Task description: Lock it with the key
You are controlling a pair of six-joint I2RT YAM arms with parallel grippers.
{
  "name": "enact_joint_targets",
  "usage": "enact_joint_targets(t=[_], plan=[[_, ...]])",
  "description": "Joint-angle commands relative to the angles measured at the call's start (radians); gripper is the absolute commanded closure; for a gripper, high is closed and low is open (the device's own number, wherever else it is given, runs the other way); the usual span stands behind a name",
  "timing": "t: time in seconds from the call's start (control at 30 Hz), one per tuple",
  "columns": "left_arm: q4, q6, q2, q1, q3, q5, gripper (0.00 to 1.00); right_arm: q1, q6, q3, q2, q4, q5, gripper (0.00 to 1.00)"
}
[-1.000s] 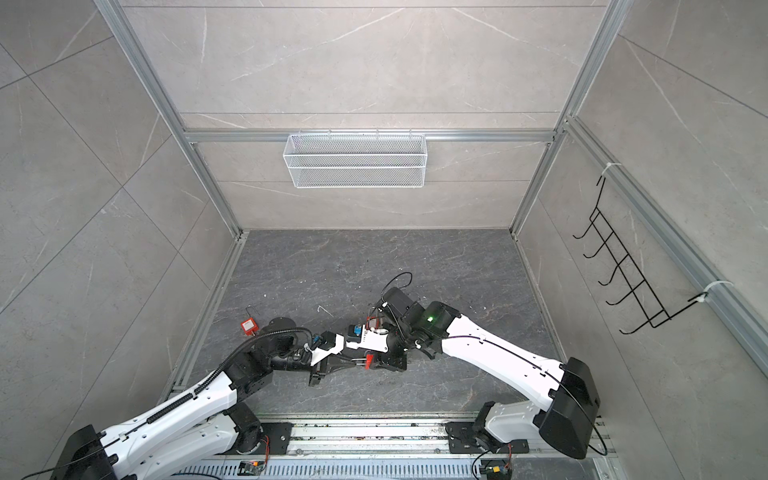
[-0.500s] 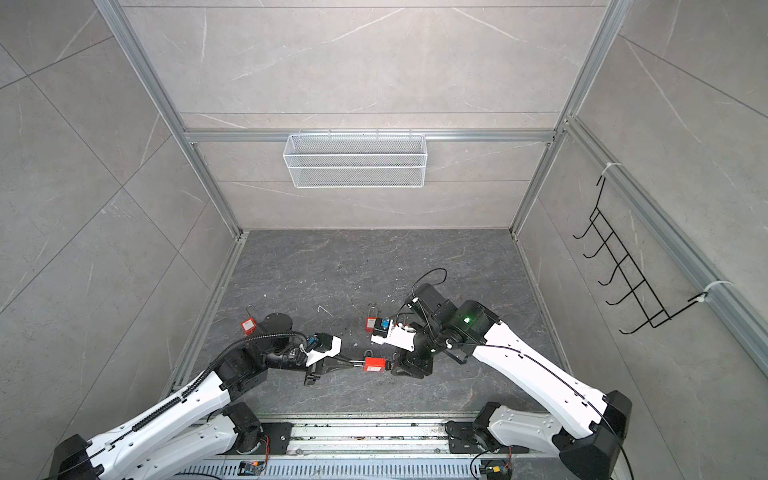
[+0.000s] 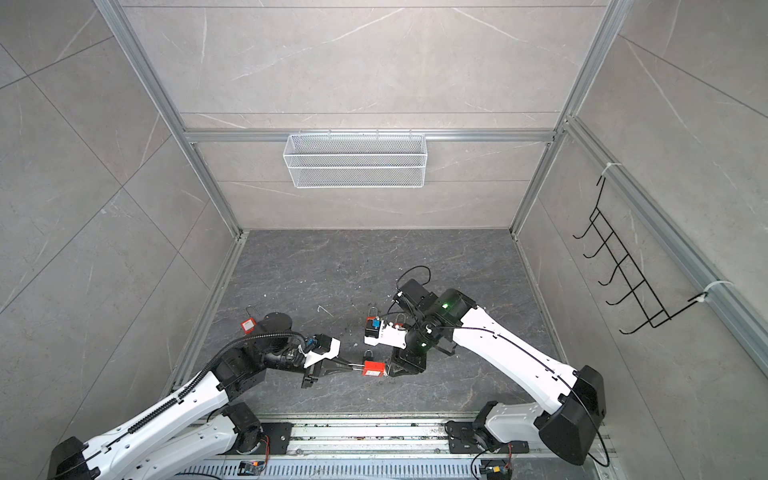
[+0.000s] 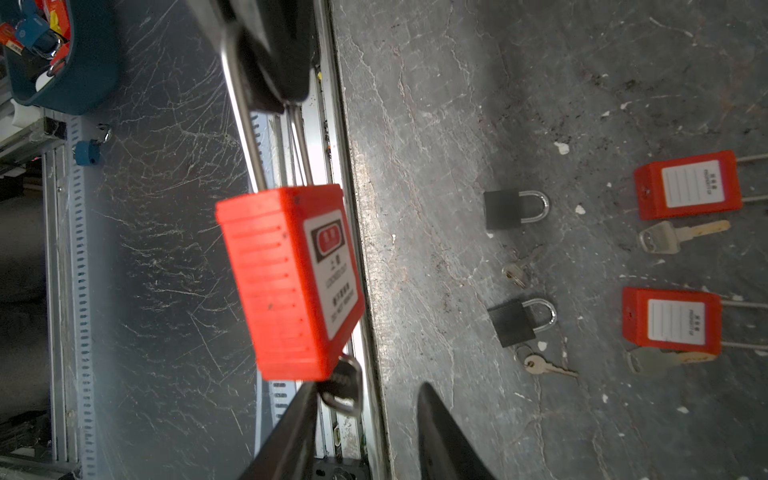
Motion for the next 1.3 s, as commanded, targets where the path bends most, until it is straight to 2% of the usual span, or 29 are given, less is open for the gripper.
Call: enact_joint_targets(t=[0.0, 0.13, 0.37, 0.7, 0.73, 0.83, 0.93, 1.17, 1.27], plan=[[0.064, 0.004, -0.02, -0.004, 0.037, 0.051, 1.0, -0.002, 0.002, -0.007, -0.009, 0.041, -0.057, 0.62], [0.089, -0.012, -0.025, -0.003, 0.024, 0.041, 1.0, -0.002, 0.008, -0.024, -0.023, 0.041, -0.088, 0.63], [0.098, -0.026, -0.026, -0.004, 0.021, 0.04, 1.0, -0.002, 0.021, -0.042, -0.036, 0.044, -0.071, 0.69], [0.12, -0.057, -0.022, -0.004, 0.012, 0.042, 1.0, 0.001, 0.031, -0.1, -0.124, 0.175, 0.072, 0.78], [0.121, -0.058, -0.019, -0.003, 0.012, 0.043, 1.0, 0.003, 0.021, -0.11, -0.135, 0.188, 0.085, 0.77], [0.115, -0.058, -0.008, -0.004, 0.018, 0.048, 1.0, 0.013, -0.001, -0.129, -0.161, 0.208, 0.109, 0.66], [0.104, -0.054, 0.002, -0.004, 0.024, 0.053, 1.0, 0.021, -0.022, -0.13, -0.168, 0.204, 0.101, 0.63], [0.051, -0.026, 0.02, -0.004, 0.05, 0.055, 1.0, 0.04, -0.039, -0.109, -0.142, 0.169, 0.05, 0.78], [-0.008, 0.008, 0.022, -0.004, 0.073, 0.039, 1.0, 0.04, -0.047, -0.116, -0.137, 0.151, 0.046, 0.88]])
